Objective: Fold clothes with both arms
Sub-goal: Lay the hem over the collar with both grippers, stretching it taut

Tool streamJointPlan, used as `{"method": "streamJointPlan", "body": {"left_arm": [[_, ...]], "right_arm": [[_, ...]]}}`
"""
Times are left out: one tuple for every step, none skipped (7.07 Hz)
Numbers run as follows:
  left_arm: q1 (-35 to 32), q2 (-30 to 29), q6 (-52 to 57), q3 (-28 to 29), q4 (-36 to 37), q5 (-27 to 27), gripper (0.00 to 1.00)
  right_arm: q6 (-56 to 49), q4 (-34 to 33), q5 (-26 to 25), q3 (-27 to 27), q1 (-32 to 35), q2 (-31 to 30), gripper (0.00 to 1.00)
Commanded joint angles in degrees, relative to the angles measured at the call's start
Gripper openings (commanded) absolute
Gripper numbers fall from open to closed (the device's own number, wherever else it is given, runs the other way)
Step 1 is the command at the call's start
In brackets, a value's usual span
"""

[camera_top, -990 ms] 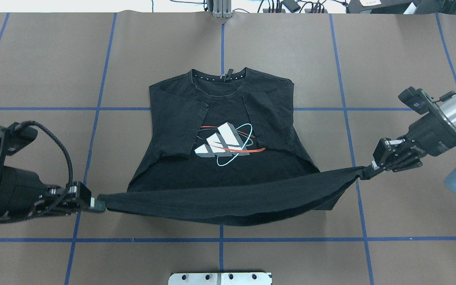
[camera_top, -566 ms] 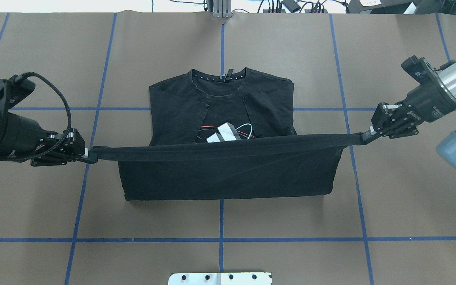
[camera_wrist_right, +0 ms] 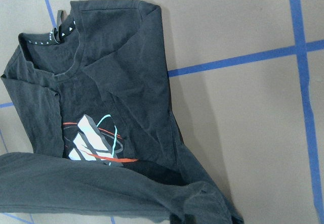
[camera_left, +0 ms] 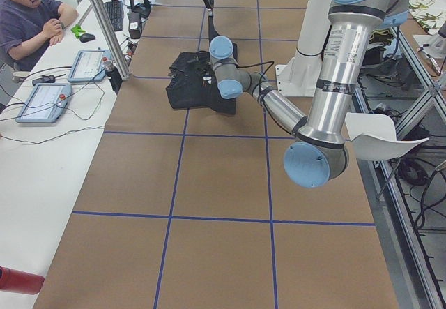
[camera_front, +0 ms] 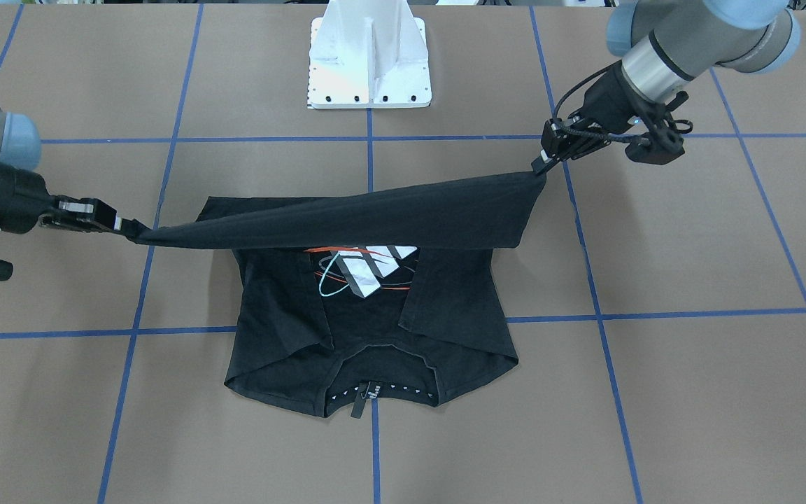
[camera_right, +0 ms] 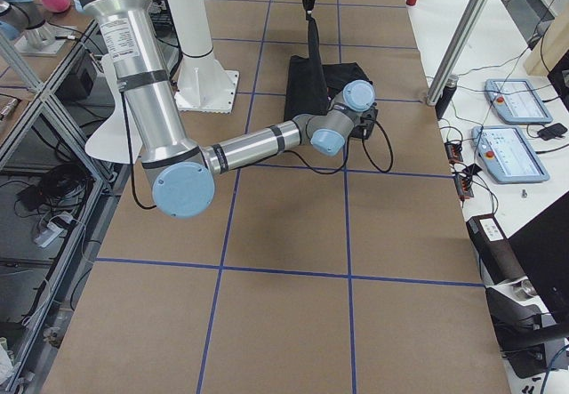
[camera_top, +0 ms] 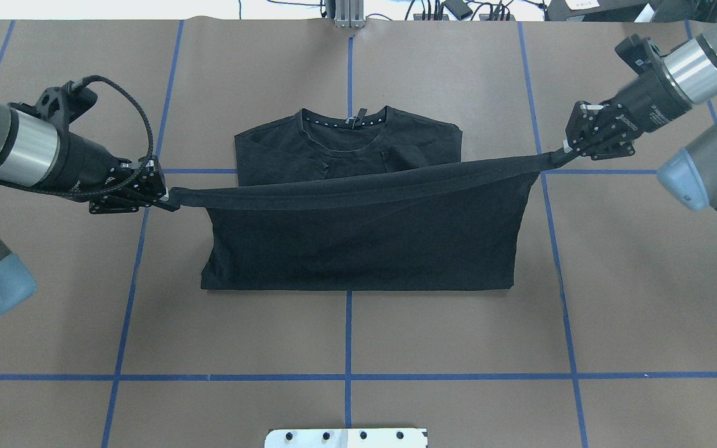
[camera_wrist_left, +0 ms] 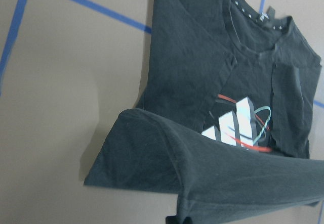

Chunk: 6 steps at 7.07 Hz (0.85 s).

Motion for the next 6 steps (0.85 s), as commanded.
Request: {"method": "streamJointPlan", "body": {"left_arm": [[-1.14,-4.63,-0.03,5.51,-0.07,0.08,0.00],[-1.50,-6.92,-0.12,8.58,-0.24,0.78,0.00],[-1.85,-9.55,-0.12,11.92,-0.33,2.09,0.00],[-2.81,-12.80,-0.12,16.04,-1.29,2.19,0.00],[-3.60,-15.35,-0.12,20.61,-2.95,2.20,0.00],[-4.74,-16.51,-0.12,23.96,-4.53,2.28,0.00]], "right_arm": [[-0.01,-0.07,-1.29,-6.19,0.10,6.14,0.00],[-0.09,-0.07,-3.13,-8.12,0.10,7.90,0.00],[-0.09,-0.07,-4.10,-10.67,0.01,9.92,0.00],[-0.09,-0.07,-5.59,-11.30,-0.08,10.38,0.00],[-0.09,-0.07,-7.87,-12.26,-0.25,11.43,0.00],[-0.18,0.01,-8.33,-15.23,-0.34,13.96,0.00]]}}
